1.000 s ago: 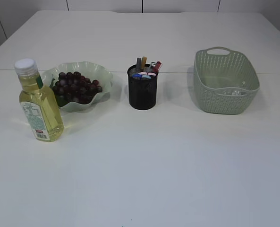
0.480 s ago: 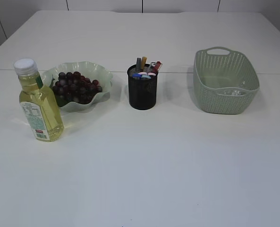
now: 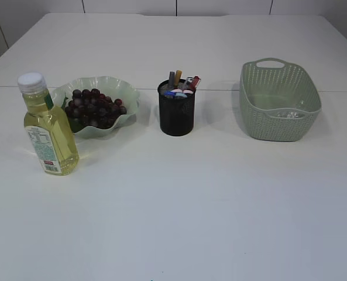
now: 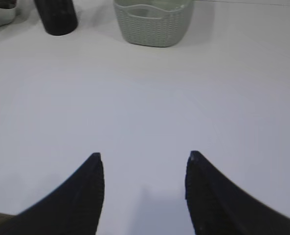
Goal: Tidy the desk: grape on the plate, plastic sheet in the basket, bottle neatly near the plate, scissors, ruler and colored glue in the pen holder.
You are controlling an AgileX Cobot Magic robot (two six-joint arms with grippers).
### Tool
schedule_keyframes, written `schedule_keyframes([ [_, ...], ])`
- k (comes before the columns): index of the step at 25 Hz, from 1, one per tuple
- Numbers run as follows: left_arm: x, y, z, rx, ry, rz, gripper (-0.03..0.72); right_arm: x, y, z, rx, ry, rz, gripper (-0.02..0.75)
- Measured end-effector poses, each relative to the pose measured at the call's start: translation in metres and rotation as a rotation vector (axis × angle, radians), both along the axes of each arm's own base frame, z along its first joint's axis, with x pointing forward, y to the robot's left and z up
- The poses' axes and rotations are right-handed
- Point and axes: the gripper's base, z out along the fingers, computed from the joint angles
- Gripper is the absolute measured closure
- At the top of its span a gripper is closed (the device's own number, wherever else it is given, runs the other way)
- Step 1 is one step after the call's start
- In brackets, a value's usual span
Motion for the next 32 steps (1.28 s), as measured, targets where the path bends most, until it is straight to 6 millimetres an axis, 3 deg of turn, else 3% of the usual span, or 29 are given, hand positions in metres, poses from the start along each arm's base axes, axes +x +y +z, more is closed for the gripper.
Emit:
schedule_keyframes([
  [8, 0.0007, -0.0013, 0.0000, -0.002, 0.001, 0.123, 0.253, 0.0005, 0.0015, 0.0000, -0.002, 0.000, -0.160, 0.312],
  [32, 0.0008, -0.0014, 0.0000, -0.002, 0.000, 0.130, 0.253, 0.0005, 0.0016, 0.0000, -0.003, 0.000, -0.161, 0.314],
])
